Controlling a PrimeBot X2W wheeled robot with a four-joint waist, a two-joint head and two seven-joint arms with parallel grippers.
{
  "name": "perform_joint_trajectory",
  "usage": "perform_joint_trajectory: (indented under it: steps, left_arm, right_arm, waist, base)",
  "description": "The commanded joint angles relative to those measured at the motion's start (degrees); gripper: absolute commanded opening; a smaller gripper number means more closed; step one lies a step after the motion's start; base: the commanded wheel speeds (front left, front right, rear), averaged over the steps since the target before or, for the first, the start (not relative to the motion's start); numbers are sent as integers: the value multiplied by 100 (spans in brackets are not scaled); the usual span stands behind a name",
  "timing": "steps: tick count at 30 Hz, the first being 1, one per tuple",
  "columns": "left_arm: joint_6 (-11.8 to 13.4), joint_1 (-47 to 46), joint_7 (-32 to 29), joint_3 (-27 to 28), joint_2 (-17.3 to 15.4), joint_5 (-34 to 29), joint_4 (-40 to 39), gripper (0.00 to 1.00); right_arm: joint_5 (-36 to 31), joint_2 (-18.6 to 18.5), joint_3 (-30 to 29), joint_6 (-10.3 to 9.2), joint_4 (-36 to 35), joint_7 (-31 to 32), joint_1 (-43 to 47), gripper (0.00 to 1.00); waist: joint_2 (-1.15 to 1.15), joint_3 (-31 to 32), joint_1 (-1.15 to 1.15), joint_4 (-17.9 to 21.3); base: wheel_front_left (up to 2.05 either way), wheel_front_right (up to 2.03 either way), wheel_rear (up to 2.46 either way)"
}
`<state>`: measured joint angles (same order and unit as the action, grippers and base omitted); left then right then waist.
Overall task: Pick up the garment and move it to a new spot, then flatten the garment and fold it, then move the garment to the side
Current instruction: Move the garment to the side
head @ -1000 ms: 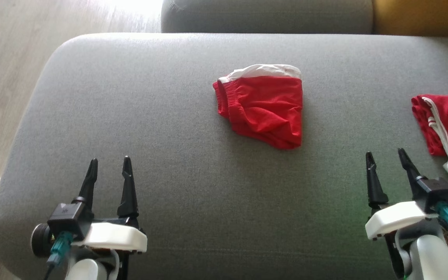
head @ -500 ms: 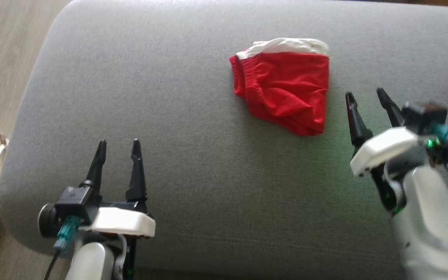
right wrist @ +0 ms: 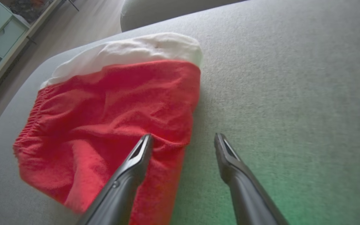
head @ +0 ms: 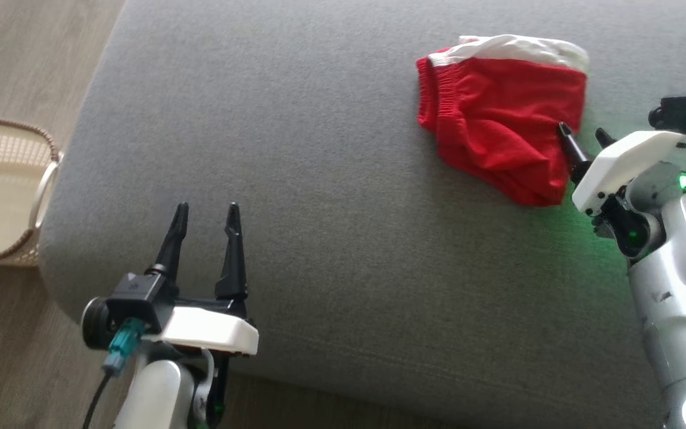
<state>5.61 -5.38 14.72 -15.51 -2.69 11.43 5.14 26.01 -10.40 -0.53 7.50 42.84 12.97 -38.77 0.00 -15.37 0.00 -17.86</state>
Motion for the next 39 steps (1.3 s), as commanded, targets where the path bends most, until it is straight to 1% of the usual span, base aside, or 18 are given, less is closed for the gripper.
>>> perform_joint_trajectory:
  steps: [1, 5, 11, 12, 13, 14, 20, 26, 31, 34, 39]
  left_arm:
    - [41, -204, 28, 158, -19, 26, -165, 100]
    - [69, -233, 28, 120, -19, 62, -174, 100]
    - [122, -291, 28, 54, -19, 83, -206, 100]
    - [131, -301, 28, 40, -19, 88, -211, 100]
    - [138, -313, 28, 25, -19, 92, -215, 100]
    - [146, -325, 28, 10, -19, 93, -218, 100]
    - [186, -346, 28, -35, -19, 54, -232, 100]
    - [159, -354, 28, -2, -19, -7, -270, 100]
    - [88, -391, 28, 28, -19, -95, -306, 100]
    - [13, -451, 28, -10, -19, -200, -299, 100]
    - [-60, -506, 28, 0, -19, -335, -272, 100]
  right_arm:
    - [131, -4, 147, -1, -84, 29, -267, 100]
    - [364, -15, 223, -1, 171, 46, -491, 100]
    - [494, -10, 401, -1, 443, 46, -730, 100]
    - [495, -21, 462, -1, 495, 58, -771, 90]
    - [465, -51, 528, -1, 550, 50, -809, 30]
    - [417, -90, 594, -1, 606, 22, -846, 0]
    - [164, -237, 987, -1, 846, -340, -1011, 0]
    - [-184, -527, 1880, -1, 720, -773, -1065, 0]
    - [-232, -839, 2715, -1, 430, -887, -1139, 0]
    - [-84, -1081, 3158, -1, 171, -810, -1192, 0]
    - [237, -1443, 3722, -1, -293, -614, -1299, 0]
  waist:
    - [0, -75, 0, -98]
    - [0, -148, 0, -179]
    - [0, -228, 0, -249]
    - [0, -243, 0, -258]
    - [0, -255, 0, -265]
    - [0, -266, 0, -271]
    - [0, -227, 0, -208]
    - [0, -108, 0, 97]
    - [0, -25, 0, 561]
    - [0, -2, 0, 874]
    - [0, 6, 0, 1559]
  base:
    - [0, 0, 0]
    - [0, 0, 0]
    - [0, 0, 0]
    - [0, 0, 0]
    - [0, 0, 0]
    - [0, 0, 0]
    - [0, 0, 0]
    - [0, 0, 0]
    - [0, 0, 0]
    - [0, 0, 0]
    - [0, 0, 0]
